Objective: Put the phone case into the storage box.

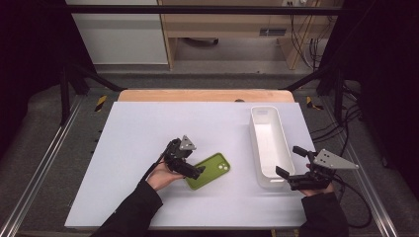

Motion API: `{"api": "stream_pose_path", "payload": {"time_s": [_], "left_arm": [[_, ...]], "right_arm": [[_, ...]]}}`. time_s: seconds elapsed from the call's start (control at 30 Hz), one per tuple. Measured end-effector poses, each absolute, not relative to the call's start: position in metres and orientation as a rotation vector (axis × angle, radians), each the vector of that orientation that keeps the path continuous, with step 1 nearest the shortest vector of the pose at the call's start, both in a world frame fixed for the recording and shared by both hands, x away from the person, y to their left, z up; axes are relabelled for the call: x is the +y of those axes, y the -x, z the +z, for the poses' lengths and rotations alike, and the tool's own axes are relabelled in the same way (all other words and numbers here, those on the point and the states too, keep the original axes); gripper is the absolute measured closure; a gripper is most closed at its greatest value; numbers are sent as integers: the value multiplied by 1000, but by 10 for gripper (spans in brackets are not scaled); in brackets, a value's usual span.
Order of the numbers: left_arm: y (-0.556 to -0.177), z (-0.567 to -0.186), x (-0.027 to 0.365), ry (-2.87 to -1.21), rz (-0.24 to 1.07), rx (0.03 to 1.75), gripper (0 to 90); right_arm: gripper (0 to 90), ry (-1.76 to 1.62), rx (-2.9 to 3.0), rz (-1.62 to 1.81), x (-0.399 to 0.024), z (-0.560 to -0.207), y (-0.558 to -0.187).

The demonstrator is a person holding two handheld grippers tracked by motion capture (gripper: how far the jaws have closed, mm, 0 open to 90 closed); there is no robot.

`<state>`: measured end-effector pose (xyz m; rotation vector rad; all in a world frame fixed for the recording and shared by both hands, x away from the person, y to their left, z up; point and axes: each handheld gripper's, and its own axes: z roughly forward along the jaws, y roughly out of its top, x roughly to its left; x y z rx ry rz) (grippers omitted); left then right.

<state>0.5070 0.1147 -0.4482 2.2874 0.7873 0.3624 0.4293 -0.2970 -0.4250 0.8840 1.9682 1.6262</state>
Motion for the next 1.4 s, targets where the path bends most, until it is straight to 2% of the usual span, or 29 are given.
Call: {"api": "stream_pose_path", "payload": {"time_s": [0.27,0.73,1.4], "left_arm": [[-511,-456,113,-2294,364,821,40],[-512,-463,114,-2295,309,833,323],[-513,-465,114,-2317,279,837,636]], "right_arm": [[4,-884,1969,1627,-297,-425,-429],[4,-881,1971,1624,-297,-425,-430],[4,-883,1974,1620,-297,-425,-430]]}}
